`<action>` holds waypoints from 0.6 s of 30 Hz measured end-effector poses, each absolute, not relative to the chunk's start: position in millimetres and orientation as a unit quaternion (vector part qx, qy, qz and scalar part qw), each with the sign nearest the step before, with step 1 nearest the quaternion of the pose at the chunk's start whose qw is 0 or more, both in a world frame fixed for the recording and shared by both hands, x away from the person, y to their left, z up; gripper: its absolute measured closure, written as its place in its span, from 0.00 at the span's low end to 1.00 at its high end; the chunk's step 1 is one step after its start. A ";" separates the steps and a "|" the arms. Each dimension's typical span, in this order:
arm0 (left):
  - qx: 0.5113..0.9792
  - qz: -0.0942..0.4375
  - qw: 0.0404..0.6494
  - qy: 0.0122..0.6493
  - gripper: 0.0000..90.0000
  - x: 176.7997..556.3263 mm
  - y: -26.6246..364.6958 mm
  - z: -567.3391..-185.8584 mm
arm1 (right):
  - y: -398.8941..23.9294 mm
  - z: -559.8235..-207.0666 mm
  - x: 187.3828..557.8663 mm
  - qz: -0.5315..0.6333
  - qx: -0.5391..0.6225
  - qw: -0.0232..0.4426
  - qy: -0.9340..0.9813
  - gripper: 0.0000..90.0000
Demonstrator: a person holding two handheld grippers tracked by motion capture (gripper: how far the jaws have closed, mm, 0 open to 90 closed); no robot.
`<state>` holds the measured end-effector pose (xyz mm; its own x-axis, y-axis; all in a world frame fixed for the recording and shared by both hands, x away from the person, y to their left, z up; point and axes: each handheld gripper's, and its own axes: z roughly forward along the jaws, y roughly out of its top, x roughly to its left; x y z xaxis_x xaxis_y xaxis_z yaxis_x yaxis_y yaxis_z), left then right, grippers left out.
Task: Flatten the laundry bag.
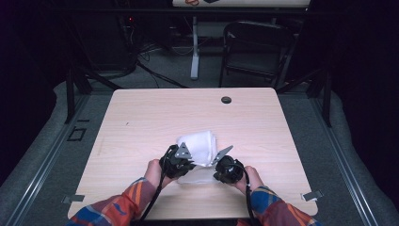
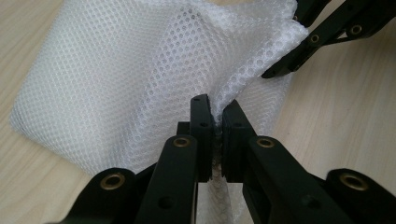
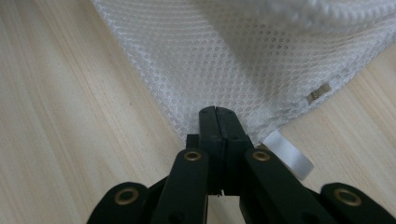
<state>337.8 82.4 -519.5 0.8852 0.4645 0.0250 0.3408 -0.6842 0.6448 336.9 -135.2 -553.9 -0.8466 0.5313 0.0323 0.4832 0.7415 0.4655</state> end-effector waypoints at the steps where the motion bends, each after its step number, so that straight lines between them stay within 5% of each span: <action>1: 0.911 0.094 0.333 0.224 0.95 337.7 84.9 -518.3 | -135.1 -554.0 336.8 0.235 0.272 0.052 0.932 1.00; 18: 0.900 0.101 0.344 0.249 0.95 333.3 105.9 -511.5 | -134.7 -554.2 336.6 0.236 0.272 0.052 0.931 1.00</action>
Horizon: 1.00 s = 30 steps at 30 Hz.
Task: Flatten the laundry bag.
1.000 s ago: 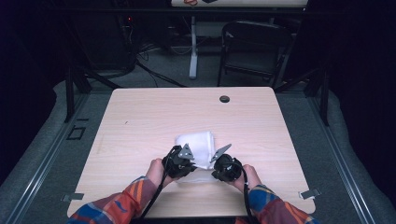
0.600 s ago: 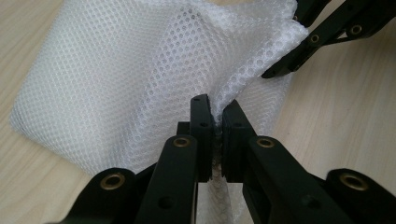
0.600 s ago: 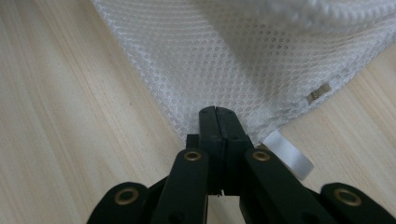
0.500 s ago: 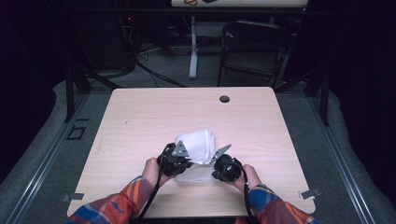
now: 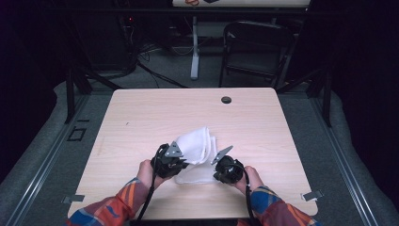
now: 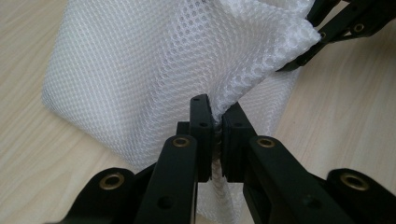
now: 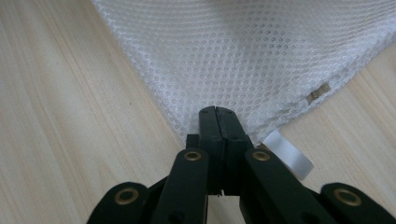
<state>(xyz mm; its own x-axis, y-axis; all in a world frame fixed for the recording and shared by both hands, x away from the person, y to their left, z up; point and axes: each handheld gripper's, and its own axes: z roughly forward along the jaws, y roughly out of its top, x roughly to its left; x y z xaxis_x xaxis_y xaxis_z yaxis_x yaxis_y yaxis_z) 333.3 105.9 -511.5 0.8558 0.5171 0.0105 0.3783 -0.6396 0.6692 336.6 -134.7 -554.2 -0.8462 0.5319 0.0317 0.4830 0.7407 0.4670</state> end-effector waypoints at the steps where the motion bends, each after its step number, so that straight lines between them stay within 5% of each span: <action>1: 0.900 0.103 0.343 0.248 0.95 333.3 107.1 -510.8 | -134.8 -554.0 336.7 0.234 0.273 0.053 0.932 1.00; 30: 0.891 0.120 0.330 0.287 0.97 331.7 139.0 -514.1 | -137.1 -553.6 337.5 0.228 0.287 0.060 0.928 1.00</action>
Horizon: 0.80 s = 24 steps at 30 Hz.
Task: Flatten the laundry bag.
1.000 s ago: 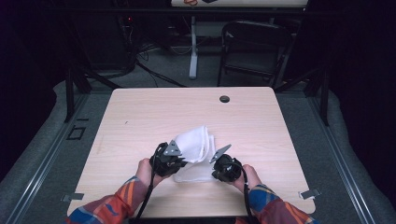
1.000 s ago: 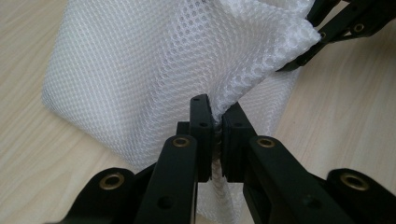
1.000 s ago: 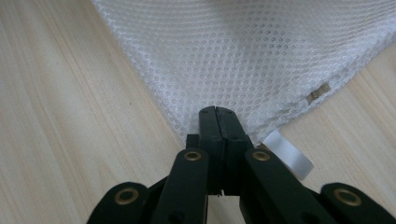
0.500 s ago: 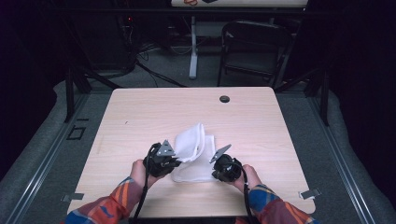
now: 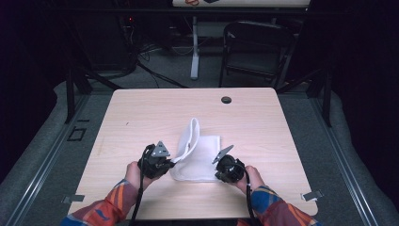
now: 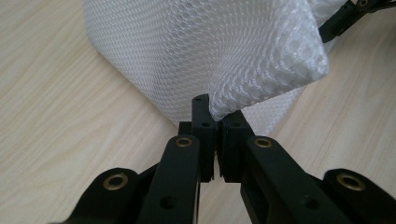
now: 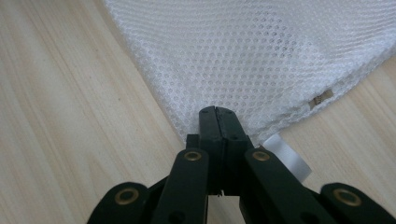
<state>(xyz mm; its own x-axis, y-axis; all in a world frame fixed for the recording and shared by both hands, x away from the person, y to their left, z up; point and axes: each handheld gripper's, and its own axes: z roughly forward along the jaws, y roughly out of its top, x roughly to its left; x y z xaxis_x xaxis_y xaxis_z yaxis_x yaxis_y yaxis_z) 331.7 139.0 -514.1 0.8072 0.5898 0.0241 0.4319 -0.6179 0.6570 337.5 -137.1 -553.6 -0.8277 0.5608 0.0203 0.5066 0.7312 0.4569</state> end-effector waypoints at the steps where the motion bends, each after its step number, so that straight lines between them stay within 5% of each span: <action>1: 0.892 0.118 0.327 0.287 0.97 331.5 138.5 -514.6 | -137.2 -553.1 337.7 0.224 0.286 0.062 0.930 1.00; 24: 0.897 0.093 0.295 0.315 0.97 333.3 154.0 -520.9 | -143.0 -551.4 340.8 0.211 0.297 0.062 0.929 1.00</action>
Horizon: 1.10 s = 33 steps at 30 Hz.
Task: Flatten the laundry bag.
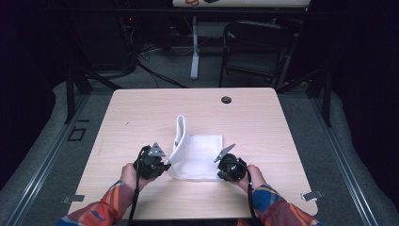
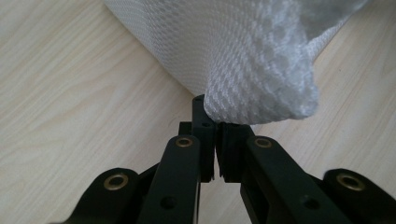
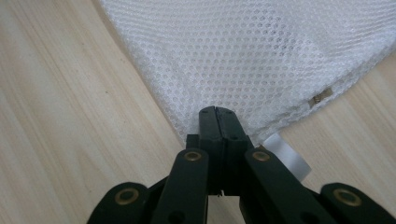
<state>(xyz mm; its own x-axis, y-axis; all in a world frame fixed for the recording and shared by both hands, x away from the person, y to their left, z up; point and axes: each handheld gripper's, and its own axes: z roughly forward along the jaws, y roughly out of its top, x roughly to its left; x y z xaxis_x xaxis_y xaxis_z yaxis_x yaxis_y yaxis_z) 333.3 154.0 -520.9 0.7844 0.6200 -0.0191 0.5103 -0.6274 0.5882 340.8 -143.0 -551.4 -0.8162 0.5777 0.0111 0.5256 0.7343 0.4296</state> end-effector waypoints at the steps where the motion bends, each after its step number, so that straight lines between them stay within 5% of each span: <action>1: 0.896 0.091 0.294 0.319 0.97 333.2 154.4 -522.1 | -143.5 -552.1 341.0 0.215 0.299 0.061 0.928 1.00; 13: 0.904 0.051 0.265 0.333 0.87 331.3 174.0 -526.6 | -154.6 -550.6 345.2 0.203 0.300 0.069 0.930 1.00; 18: 0.897 0.046 0.250 0.361 0.55 326.6 196.8 -526.0 | -162.3 -549.2 349.1 0.196 0.307 0.073 0.929 0.98; 25: 0.866 0.087 0.298 0.393 0.28 320.7 218.1 -510.2 | -173.2 -532.3 350.1 0.223 0.327 0.065 0.916 0.69; 27: 0.864 0.092 0.305 0.389 0.20 321.2 215.8 -507.3 | -180.5 -525.1 346.7 0.242 0.346 0.061 0.905 0.52; 29: 0.868 0.091 0.310 0.376 0.19 323.1 209.6 -505.4 | -183.1 -522.4 346.1 0.239 0.349 0.059 0.904 0.46; 31: 0.874 0.087 0.310 0.364 0.18 325.1 202.6 -504.3 | -189.8 -517.8 343.0 0.248 0.365 0.055 0.896 0.22; 33: 0.878 0.089 0.311 0.353 0.17 327.0 192.8 -504.5 | -191.9 -515.9 342.1 0.249 0.366 0.053 0.895 0.21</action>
<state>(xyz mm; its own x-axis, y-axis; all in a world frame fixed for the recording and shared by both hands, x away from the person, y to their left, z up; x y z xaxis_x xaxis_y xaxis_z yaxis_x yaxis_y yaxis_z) 327.0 192.8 -504.5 0.7354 0.6747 -0.0638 0.5640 -0.5571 0.6095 342.1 -191.9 -515.9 -0.7268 0.6813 0.0871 0.6285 0.6086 0.4845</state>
